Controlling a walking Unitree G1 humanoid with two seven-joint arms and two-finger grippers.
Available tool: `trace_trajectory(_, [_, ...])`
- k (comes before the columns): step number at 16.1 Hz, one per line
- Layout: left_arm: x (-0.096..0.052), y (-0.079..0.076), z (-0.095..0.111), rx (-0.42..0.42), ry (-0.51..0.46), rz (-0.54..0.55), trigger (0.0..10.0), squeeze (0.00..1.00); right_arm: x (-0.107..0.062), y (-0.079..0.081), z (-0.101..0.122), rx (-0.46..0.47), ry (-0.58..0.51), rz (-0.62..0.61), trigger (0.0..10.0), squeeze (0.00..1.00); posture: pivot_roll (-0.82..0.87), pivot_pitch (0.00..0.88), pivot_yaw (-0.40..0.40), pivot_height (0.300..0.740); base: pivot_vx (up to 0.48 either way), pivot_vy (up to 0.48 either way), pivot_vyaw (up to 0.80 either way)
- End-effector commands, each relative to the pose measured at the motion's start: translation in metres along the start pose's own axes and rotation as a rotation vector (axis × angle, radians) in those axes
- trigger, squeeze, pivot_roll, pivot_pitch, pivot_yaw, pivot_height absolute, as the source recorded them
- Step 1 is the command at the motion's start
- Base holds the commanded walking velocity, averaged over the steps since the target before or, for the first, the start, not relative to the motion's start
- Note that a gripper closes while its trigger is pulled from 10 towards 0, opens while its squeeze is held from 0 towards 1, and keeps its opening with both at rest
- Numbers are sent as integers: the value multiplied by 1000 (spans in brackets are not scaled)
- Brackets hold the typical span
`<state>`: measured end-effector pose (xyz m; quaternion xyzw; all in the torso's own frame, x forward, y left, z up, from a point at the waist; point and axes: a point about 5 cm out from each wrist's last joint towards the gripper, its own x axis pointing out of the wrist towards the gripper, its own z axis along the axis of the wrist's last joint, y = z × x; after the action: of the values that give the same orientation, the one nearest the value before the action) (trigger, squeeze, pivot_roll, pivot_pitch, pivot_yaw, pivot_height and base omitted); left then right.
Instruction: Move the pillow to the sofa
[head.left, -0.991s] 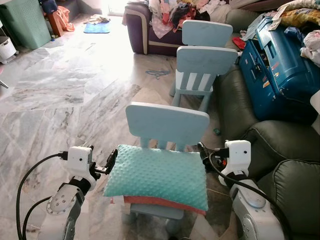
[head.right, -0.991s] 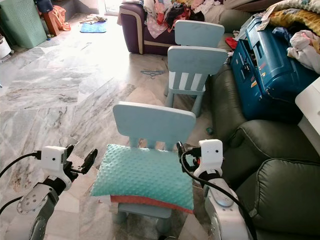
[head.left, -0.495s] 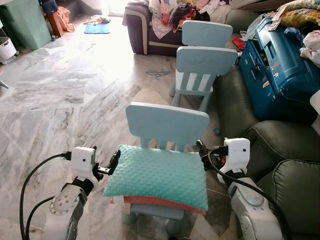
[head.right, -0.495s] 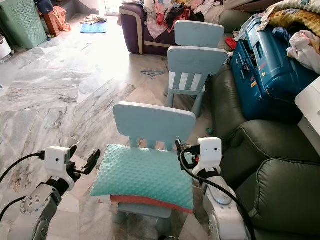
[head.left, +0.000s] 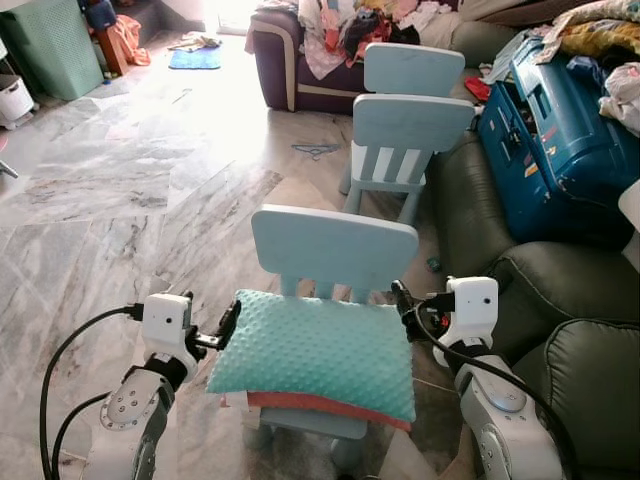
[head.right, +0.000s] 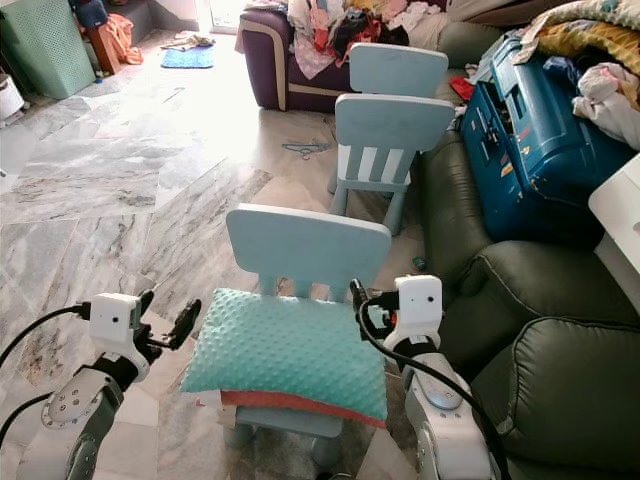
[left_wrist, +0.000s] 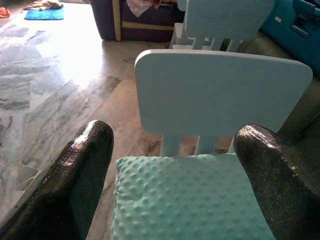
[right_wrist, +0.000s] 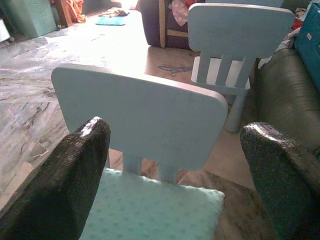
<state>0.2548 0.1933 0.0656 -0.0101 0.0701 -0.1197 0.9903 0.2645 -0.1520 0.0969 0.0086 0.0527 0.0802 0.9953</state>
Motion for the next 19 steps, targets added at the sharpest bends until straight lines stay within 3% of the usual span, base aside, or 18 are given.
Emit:
trace_trajectory(1, [1, 0, -2, 7, 10, 6, 10000, 0, 1, -1, -1, -2, 0, -6, 10000, 0, -22, 79, -50, 740, 0, 0, 0])
trace_trajectory(19, [-4, -2, -6, 2, 24, 12, 10000, 0, -4, 2, -4, 2, 14, 9, 10000, 0, -25, 102, -52, 740, 0, 0, 0])
